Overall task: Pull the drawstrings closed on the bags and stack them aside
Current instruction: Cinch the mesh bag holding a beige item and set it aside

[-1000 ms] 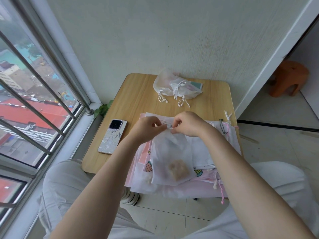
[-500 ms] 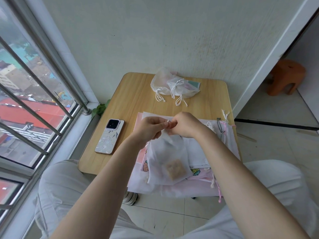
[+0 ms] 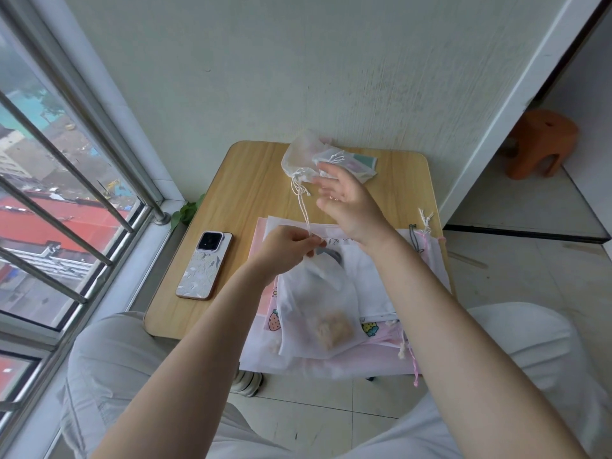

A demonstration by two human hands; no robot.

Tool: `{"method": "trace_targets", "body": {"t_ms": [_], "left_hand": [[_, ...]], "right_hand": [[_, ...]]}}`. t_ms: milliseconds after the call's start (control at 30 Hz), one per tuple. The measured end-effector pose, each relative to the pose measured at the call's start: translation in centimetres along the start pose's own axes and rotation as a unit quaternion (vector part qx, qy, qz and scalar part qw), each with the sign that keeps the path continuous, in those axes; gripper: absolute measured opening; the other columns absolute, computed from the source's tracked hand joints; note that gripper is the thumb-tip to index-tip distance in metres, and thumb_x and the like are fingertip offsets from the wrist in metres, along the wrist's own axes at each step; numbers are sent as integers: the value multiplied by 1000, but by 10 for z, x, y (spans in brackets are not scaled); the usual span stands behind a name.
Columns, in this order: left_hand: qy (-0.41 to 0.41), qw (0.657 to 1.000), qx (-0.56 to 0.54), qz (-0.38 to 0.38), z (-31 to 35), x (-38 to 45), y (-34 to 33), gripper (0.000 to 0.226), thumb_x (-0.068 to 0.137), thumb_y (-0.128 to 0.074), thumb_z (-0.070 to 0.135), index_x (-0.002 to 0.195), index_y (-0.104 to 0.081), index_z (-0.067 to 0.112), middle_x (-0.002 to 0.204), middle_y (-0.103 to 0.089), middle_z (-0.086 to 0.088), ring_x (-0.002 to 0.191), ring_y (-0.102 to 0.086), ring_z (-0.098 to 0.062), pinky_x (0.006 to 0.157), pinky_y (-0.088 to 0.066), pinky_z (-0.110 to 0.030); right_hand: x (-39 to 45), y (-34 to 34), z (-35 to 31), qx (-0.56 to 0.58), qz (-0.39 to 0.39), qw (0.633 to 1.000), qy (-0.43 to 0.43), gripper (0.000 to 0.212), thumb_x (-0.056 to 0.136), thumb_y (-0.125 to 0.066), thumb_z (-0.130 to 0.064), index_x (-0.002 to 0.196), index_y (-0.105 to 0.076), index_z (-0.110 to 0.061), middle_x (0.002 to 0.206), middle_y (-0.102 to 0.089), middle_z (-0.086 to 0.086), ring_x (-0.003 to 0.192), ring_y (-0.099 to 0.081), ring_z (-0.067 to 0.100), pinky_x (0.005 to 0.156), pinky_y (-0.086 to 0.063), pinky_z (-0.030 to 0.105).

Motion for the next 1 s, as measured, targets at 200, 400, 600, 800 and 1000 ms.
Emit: {"method": "trace_targets", "body": {"t_ms": [200, 400, 600, 800, 1000], "left_hand": [[55, 994, -93, -24, -2, 0, 12, 27, 97, -51, 18, 83, -71, 5, 63, -60, -2, 49, -39, -13, 45, -25, -21], [63, 993, -91, -49, -4, 1, 15, 27, 97, -51, 19, 81, -67, 5, 60, -61, 1, 51, -41, -13, 47, -27, -23], [12, 997, -70, -5, -11, 1, 18, 18, 97, -54, 9, 90, -69, 2, 76, -65, -7, 47, -42, -7, 45, -31, -16], [-24, 996, -79, 26, -11, 5, 11, 11, 91, -65, 7, 94, -54, 5, 65, -65, -2, 52, -46, -9, 53, -37, -18], [-7, 995, -74, 70, -13, 3, 12, 21, 83, -76, 12, 86, -58, 2, 70, -67, -12, 52, -54, -7, 49, -40, -13]], "right_hand": [[-11, -1, 28, -165, -44, 985, -37, 17, 84, -66, -8, 86, -74, -23, 88, -74, -9, 89, -69, 9, 85, -54, 28], [-15, -9, 36, -226, -23, 974, -10, 8, 86, -70, -13, 85, -70, -21, 82, -69, -7, 77, -65, 10, 72, -50, 23], [-13, 3, 37, -265, -94, 957, -77, 6, 92, -62, -18, 90, -59, -23, 95, -63, -5, 92, -60, 16, 79, -47, 25], [-17, -10, 34, -116, -65, 989, -59, 24, 78, -76, -8, 90, -56, -16, 92, -73, 4, 87, -69, 20, 84, -53, 35], [-16, -15, 31, -211, -29, 977, -35, 29, 75, -77, -2, 71, -55, -21, 70, -71, 6, 60, -64, 15, 60, -51, 29]]}}
Point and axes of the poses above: each hand's wrist, its own x-axis towards the middle knuckle, its own y-axis out of the back of the hand, z = x × y, the point moved 1 cm from there along x, towards the middle knuckle
